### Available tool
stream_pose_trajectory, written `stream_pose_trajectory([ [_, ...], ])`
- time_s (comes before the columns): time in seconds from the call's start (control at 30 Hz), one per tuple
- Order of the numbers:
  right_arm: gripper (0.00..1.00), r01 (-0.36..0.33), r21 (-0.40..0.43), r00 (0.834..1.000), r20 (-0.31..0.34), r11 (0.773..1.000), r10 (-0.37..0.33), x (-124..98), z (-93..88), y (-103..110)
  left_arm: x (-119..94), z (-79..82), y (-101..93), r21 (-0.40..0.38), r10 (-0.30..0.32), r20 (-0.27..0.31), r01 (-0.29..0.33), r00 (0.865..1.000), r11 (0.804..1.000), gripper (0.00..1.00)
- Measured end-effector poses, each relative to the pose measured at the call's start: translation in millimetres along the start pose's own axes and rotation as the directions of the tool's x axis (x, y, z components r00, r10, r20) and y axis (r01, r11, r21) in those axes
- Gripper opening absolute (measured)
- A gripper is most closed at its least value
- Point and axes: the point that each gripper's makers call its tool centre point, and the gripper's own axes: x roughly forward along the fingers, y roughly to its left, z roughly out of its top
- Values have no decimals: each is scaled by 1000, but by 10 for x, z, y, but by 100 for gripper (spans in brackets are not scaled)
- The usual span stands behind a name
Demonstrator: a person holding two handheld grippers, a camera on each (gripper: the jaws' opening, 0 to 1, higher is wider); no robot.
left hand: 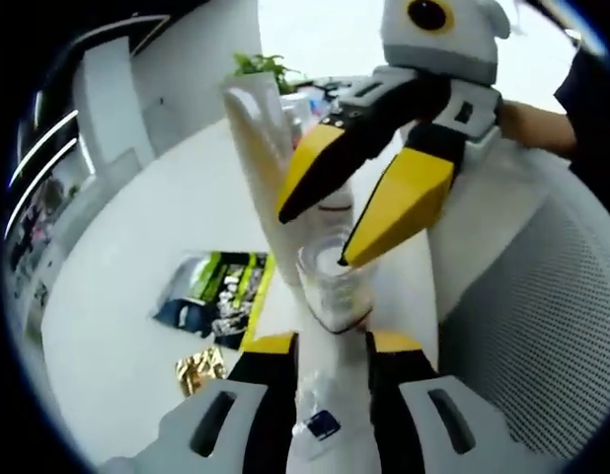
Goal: Arrange the skincare products in the storage area until every visible bottle or jar stands upright without overlapping.
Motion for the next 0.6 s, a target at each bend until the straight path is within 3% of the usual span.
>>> stream_pose_trajectory([
  [0.33,17,-2,15,1000,-2,1000,2,-7,-1,7,-42,-74,127,-15,58,-25,-58,998,998,15],
  [0.6,23,-10,46,1000,-1,999,10,-14,-10,6,-22,-114,140,-10,67,-48,-68,997,998,13],
])
